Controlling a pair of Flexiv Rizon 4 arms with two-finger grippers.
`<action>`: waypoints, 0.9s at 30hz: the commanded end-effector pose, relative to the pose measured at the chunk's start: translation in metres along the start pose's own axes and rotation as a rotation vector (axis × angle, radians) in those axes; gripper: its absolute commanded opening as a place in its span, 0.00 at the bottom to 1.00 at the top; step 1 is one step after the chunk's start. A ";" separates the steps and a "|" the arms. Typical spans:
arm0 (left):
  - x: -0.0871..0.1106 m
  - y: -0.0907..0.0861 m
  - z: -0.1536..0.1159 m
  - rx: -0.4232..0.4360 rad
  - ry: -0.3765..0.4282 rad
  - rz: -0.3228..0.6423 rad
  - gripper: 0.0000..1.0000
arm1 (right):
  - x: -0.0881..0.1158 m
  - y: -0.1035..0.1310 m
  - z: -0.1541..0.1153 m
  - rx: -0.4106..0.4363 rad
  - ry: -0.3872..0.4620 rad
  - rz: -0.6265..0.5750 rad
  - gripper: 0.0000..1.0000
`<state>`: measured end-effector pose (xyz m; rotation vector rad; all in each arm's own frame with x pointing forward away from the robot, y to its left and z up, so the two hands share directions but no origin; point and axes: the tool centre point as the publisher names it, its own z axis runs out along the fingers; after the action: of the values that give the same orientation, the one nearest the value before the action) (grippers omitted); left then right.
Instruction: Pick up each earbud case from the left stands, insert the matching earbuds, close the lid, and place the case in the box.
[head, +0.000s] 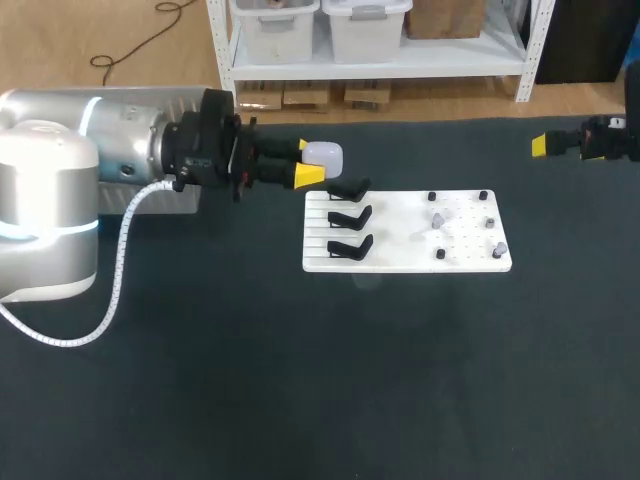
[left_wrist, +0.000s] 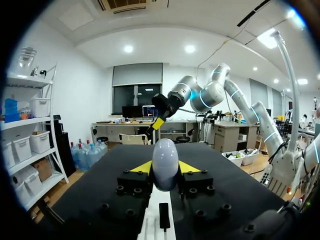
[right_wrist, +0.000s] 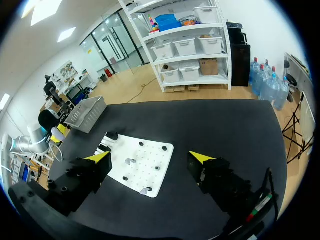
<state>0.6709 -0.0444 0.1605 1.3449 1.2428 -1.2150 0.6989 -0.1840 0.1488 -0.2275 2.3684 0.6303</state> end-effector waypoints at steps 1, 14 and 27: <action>0.000 -0.001 0.000 -0.004 -0.002 0.002 0.00 | 0.000 0.001 0.000 0.003 0.001 0.000 1.00; 0.000 -0.008 0.016 0.001 -0.009 0.030 0.00 | 0.017 0.046 -0.022 -0.023 0.001 -0.095 1.00; 0.007 -0.010 0.025 0.023 -0.015 -0.002 0.00 | 0.031 0.121 -0.021 -0.042 0.045 -0.216 1.00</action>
<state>0.6572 -0.0664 0.1529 1.3495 1.2259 -1.2373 0.6300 -0.1012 0.1830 -0.5311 2.3068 0.6645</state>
